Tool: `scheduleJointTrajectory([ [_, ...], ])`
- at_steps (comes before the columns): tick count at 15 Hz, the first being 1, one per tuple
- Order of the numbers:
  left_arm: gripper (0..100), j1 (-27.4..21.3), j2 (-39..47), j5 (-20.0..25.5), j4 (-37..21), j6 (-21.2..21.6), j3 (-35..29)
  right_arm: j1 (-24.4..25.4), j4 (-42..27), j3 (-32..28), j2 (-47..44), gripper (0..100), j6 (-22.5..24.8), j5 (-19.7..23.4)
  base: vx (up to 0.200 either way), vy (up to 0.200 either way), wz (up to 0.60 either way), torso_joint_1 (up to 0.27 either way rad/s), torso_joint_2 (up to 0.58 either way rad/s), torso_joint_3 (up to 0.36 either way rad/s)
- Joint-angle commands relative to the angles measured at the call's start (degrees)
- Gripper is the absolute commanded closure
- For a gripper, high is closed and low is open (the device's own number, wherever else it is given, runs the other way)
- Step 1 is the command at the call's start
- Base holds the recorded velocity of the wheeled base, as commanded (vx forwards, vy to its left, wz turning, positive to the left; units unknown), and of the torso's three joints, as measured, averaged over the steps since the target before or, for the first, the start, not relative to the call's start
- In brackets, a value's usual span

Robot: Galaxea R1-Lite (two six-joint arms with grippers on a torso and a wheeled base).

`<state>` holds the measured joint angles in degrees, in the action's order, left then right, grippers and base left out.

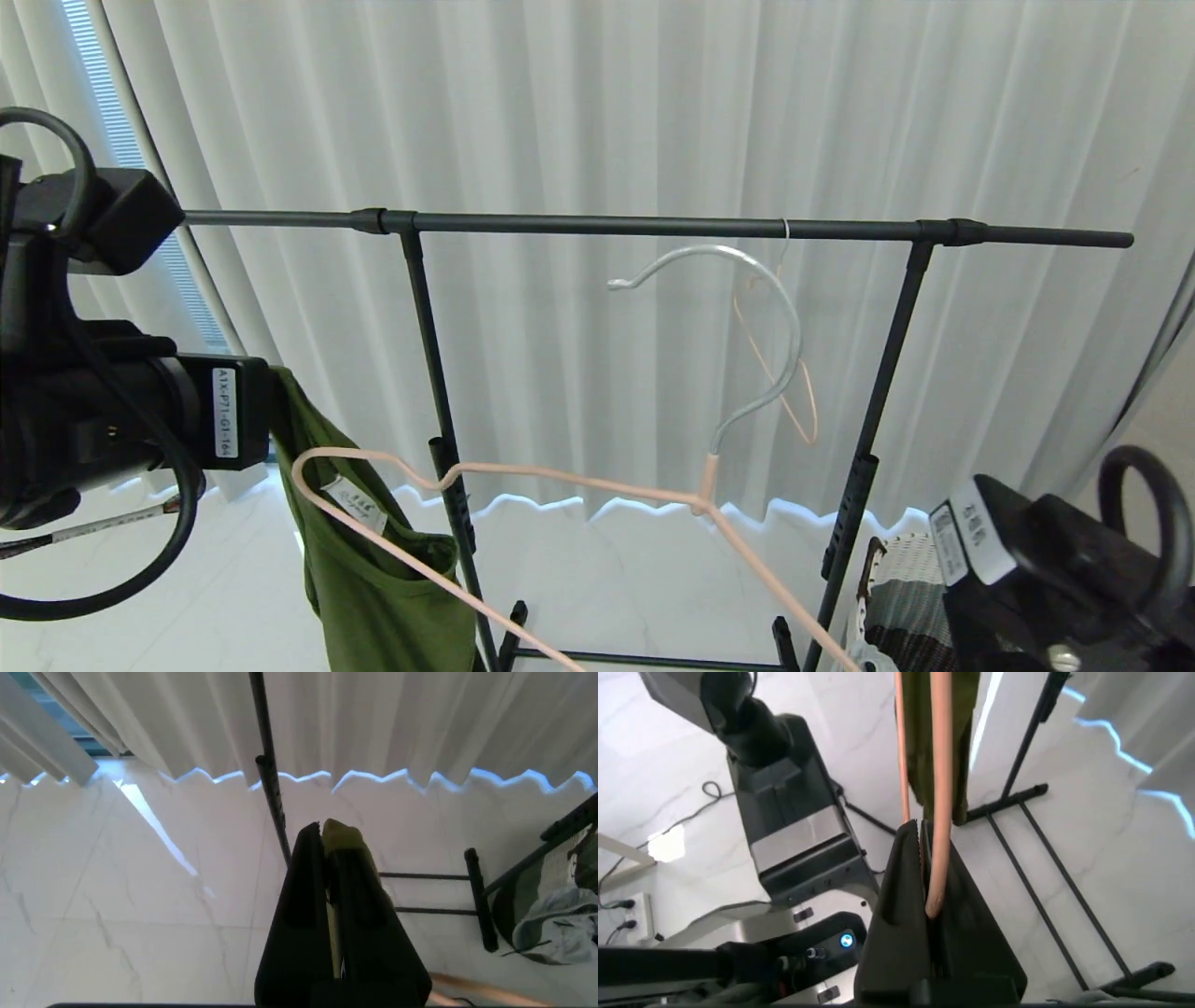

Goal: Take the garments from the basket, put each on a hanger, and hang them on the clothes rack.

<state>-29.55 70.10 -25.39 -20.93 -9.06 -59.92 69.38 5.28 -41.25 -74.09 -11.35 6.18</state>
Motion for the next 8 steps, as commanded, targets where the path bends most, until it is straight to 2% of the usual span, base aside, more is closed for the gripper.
scheduleJointTrajectory([
  [1,100,-0.42,1.18,-0.01,0.01,0.00,-0.29,-0.12,0.08,0.03,-2.99,100,-0.08,-0.12,0.000,0.000,0.00,0.000,0.00,0.000],
  [5,100,-1.39,0.92,-0.10,-0.07,0.00,-0.20,-2.05,1.49,-0.06,-4.22,100,-0.60,-0.29,0.000,0.000,0.00,0.000,0.00,0.000],
  [8,100,-4.20,0.92,-0.10,0.01,-0.08,-0.20,-2.14,5.80,-0.14,-7.82,100,-1.75,-0.64,0.000,0.000,0.00,0.000,0.00,0.000],
])
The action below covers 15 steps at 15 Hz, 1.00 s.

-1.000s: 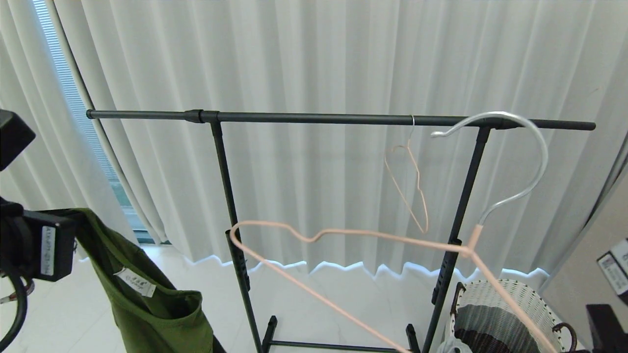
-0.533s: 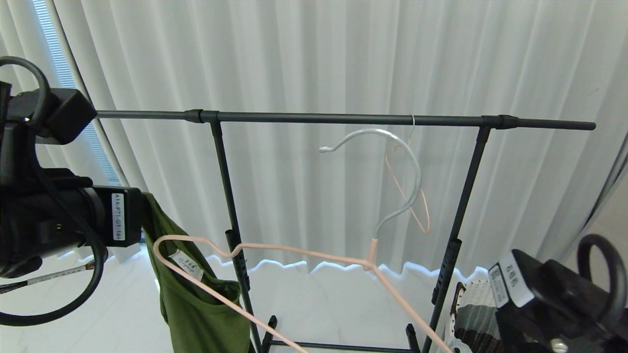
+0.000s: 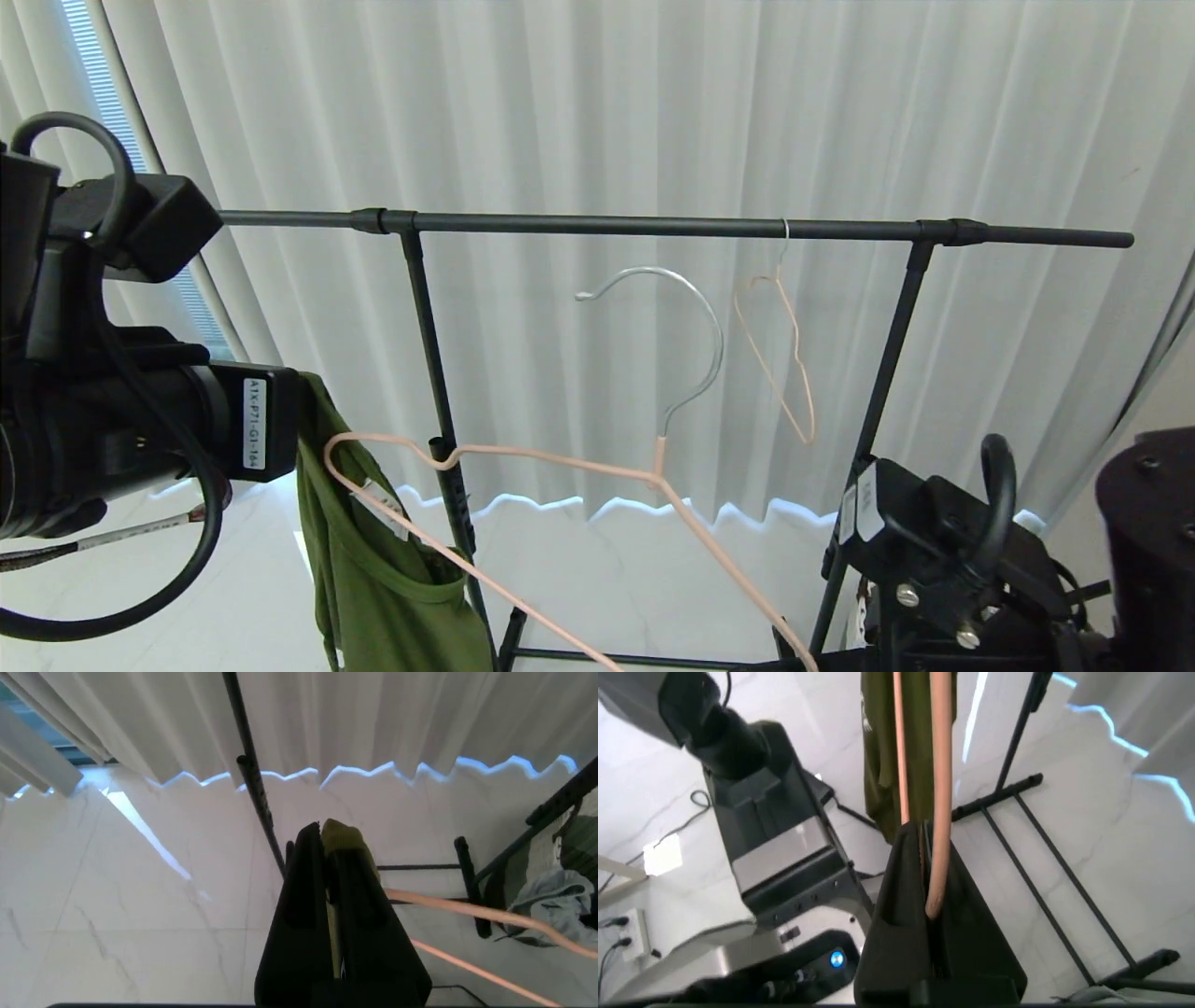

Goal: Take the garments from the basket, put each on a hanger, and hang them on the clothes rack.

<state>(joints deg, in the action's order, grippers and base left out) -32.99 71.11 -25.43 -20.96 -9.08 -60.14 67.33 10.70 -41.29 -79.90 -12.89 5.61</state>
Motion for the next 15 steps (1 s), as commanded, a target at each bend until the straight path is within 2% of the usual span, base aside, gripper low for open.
scheduleJointTrajectory([
  [1,100,-0.94,-0.18,-0.06,-0.05,-0.06,0.02,-0.27,2.30,-0.11,-3.42,100,-0.39,-1.04,0.000,0.000,0.00,0.000,0.00,0.000],
  [3,100,-0.94,-0.36,-0.06,-0.05,-0.06,0.02,-0.44,5.64,-0.99,-5.71,100,-1.70,-2.36,0.000,0.000,0.00,0.000,0.00,0.000],
  [7,100,-2.08,-0.80,-0.06,-0.05,-0.06,0.02,-0.44,5.82,-4.50,-9.49,100,-2.50,-3.06,0.000,0.000,0.00,0.000,0.00,0.000],
  [11,100,-8.67,-2.82,-0.23,-0.05,-4.28,-0.16,-0.36,7.75,-9.16,-15.20,100,-4.17,-4.03,0.000,0.000,0.00,0.000,0.00,0.000],
  [15,100,-12.10,-3.34,-0.23,-0.05,-5.07,-1.04,0.52,8.11,-11.09,-17.57,100,-4.17,-3.94,0.000,0.000,0.00,0.000,0.00,0.000],
])
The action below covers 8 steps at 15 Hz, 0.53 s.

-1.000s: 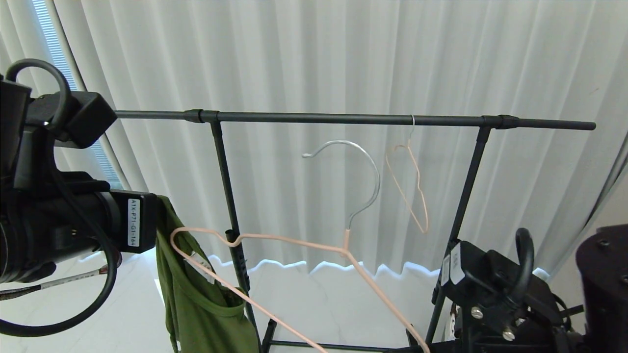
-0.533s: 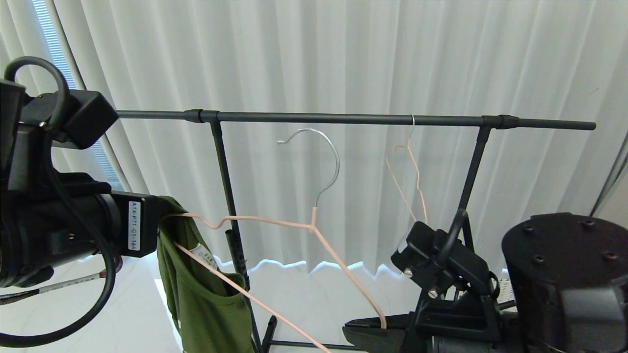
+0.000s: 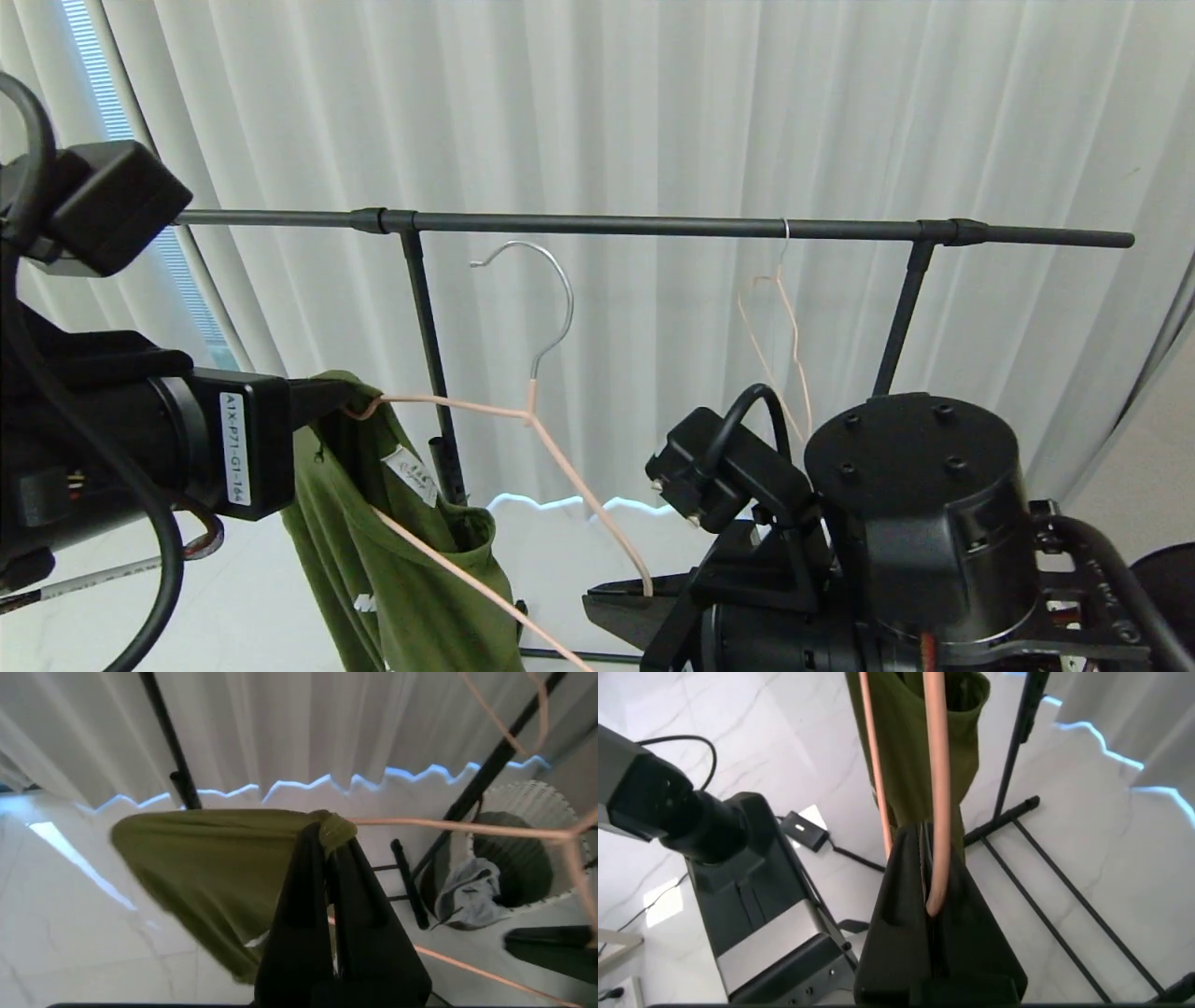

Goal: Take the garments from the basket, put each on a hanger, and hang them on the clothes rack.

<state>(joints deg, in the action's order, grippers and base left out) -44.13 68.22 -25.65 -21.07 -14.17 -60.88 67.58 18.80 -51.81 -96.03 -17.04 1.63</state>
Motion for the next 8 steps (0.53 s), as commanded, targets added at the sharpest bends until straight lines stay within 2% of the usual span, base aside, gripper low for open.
scheduleJointTrajectory([
  [1,100,-1.66,-0.45,0.07,0.06,0.02,-0.73,0.53,0.01,-1.01,-1.97,100,-0.01,0.12,0.000,0.000,0.00,0.000,0.00,0.000],
  [4,100,-5.70,-0.37,0.07,0.06,-2.27,-1.79,2.02,0.10,-3.03,-3.99,100,-0.27,0.04,0.000,0.000,0.00,0.000,0.00,0.000],
  [8,100,-9.48,-0.37,0.07,0.06,-2.62,-2.23,3.87,0.10,-6.46,-6.81,100,-2.91,-0.14,0.000,0.000,0.00,0.000,0.00,0.000],
])
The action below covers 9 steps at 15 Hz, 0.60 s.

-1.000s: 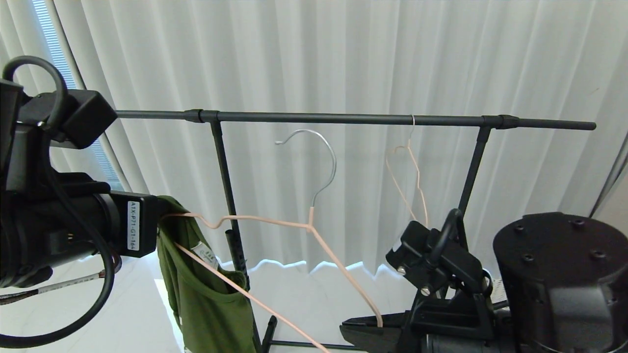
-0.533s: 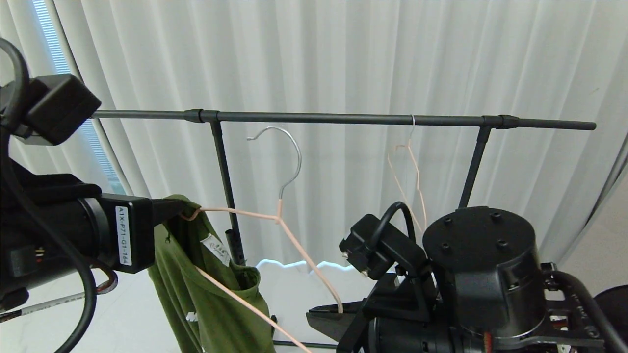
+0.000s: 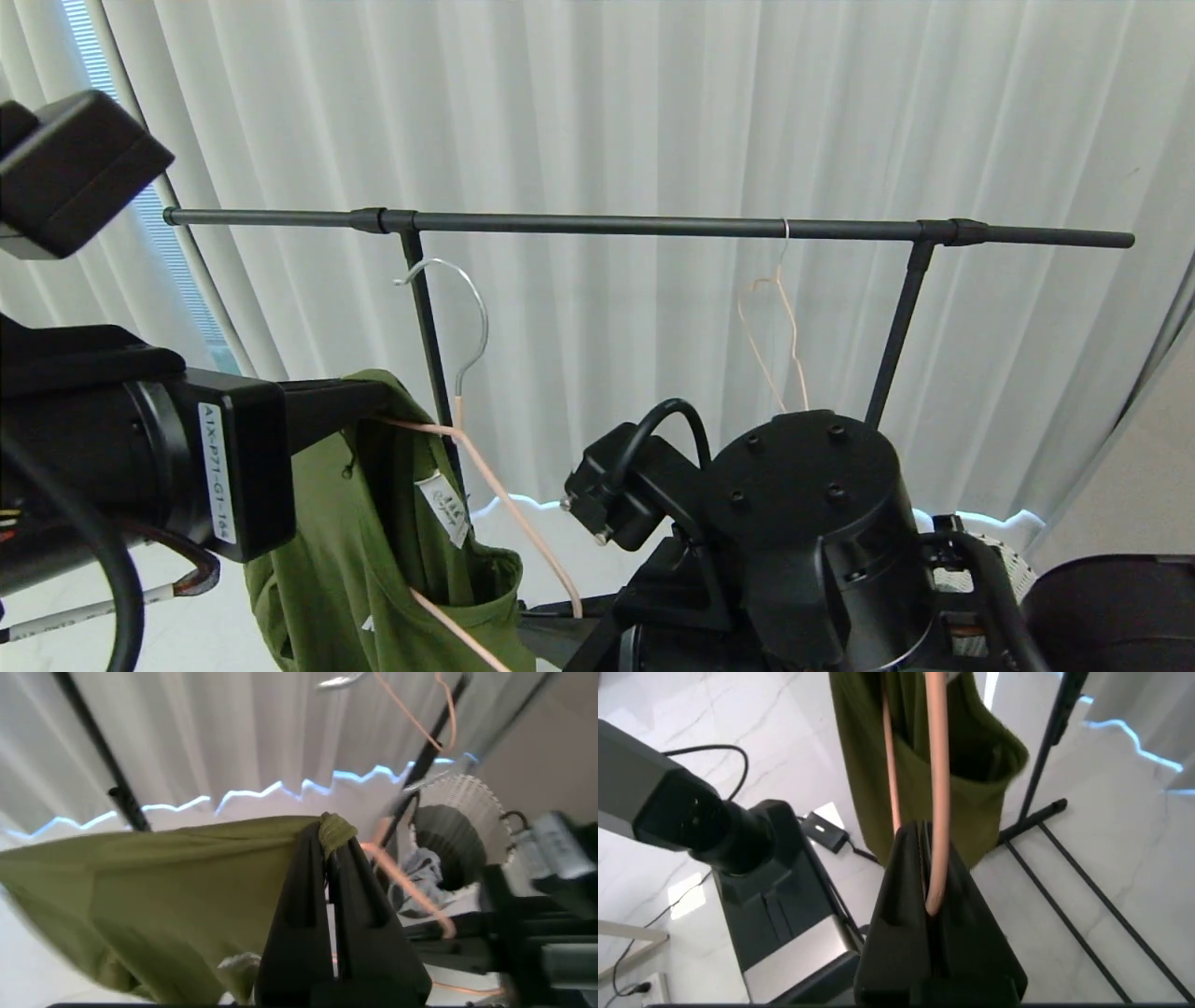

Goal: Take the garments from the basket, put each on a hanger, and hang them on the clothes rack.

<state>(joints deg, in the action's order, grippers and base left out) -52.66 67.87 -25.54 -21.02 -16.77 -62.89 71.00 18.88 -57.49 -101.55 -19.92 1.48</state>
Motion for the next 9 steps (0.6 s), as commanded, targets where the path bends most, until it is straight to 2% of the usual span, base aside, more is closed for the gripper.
scheduleJointTrajectory([
  [1,100,-1.48,-0.01,-0.04,0.10,-0.01,-0.48,0.54,0.01,-1.22,-1.64,100,-0.03,0.02,0.000,0.000,0.00,0.000,0.00,0.000],
  [3,100,-3.41,-0.01,0.05,0.01,-2.39,-1.53,0.98,0.10,-2.01,-2.25,100,-0.12,-0.77,0.000,0.000,0.00,0.000,0.00,0.000],
  [5,100,-5.17,-0.28,-0.12,-0.08,-5.64,-1.53,1.60,0.10,-2.19,-2.08,100,-1.70,-3.50,0.000,0.000,0.00,0.000,0.00,0.000],
  [8,100,-5.08,-3.79,-1.18,-0.25,-5.29,2.86,1.86,1.16,-1.84,-0.76,100,-2.58,-10.26,0.000,0.000,0.00,0.000,0.00,0.000],
  [9,100,-4.99,-4.41,-1.71,-0.25,-5.11,3.92,1.95,2.39,-1.57,-0.49,100,-2.58,-10.88,0.000,0.000,0.00,0.000,0.00,0.000],
])
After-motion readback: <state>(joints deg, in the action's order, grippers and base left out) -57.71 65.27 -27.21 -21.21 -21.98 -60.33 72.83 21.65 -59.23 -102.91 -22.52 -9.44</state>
